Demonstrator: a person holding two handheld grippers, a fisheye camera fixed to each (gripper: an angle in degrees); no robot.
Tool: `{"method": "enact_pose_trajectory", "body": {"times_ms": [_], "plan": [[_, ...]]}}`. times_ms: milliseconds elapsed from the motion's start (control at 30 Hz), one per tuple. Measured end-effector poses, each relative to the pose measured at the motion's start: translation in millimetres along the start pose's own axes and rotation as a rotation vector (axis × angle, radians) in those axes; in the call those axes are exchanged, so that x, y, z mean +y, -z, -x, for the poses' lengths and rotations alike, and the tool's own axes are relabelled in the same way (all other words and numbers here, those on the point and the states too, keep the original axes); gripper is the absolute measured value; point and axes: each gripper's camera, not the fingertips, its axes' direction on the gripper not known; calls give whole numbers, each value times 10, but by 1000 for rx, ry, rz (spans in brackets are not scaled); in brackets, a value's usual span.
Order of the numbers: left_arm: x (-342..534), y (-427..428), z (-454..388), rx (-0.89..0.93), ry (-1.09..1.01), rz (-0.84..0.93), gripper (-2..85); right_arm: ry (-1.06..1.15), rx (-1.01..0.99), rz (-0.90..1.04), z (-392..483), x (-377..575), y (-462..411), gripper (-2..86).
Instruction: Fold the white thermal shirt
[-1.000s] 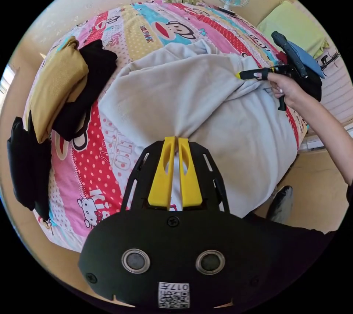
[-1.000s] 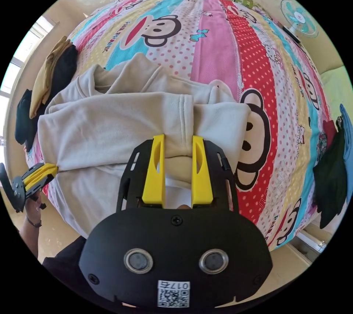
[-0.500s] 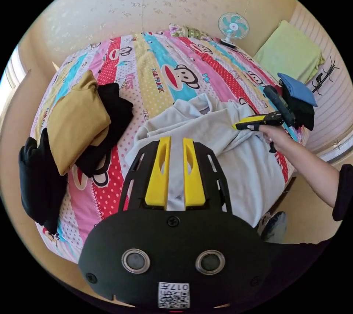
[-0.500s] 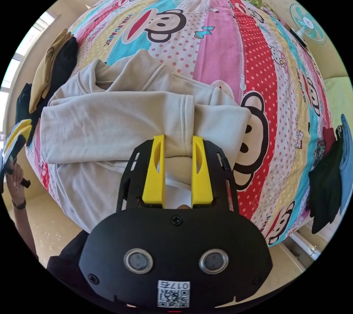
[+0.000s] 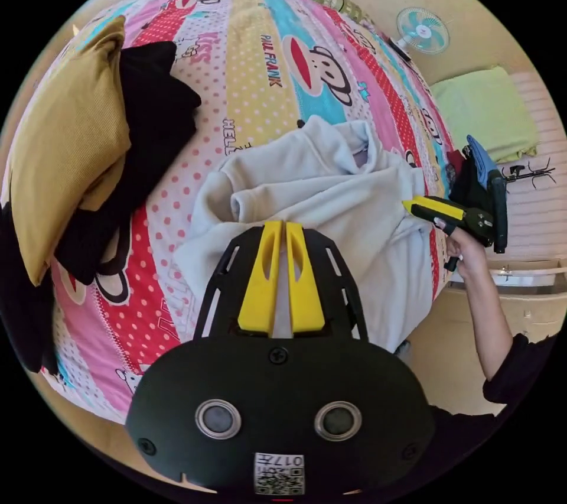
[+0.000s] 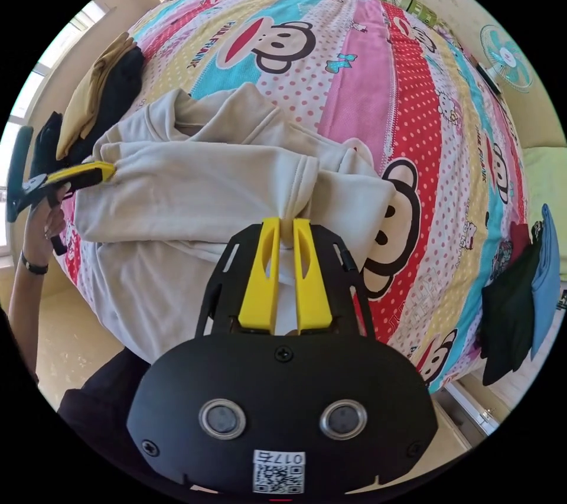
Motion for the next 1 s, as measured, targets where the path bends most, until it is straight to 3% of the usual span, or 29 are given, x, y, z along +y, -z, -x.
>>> {"method": "enact_pose_trajectory", "body": {"times_ms": [133, 233, 300, 400, 567, 667, 700, 833, 1000], "plan": [[-85, 447, -364, -70, -142, -157, -2, -20, 70, -33, -11, 126, 278, 43], [-257, 51, -379, -86, -198, -81, 11, -79, 98, -5, -108, 189, 108, 51], [-345, -281, -250, -52, -123, 41, 36, -109, 93, 108, -194, 212, -233, 70], [-307, -133, -230, 40, -99, -1, 76, -143, 97, -6, -237, 342, -29, 94], [6, 166, -607, -186, -151, 38, 101, -89, -37, -189, -136, 441, 192, 99], [157, -266, -740, -303, -165, 147, 87, -85, -92, -75, -65, 321, -238, 98], [183, -383, -734, -312, -156, 171, 87, -83, -104, 7, -60, 293, -538, 99], [329, -622, -702, -337, -107, 90, 90, -148, -197, -57, -265, 398, -658, 100], [348, -584, -614, -294, -70, 90, 90, -90, -146, -22, -227, 427, -636, 98]]}}
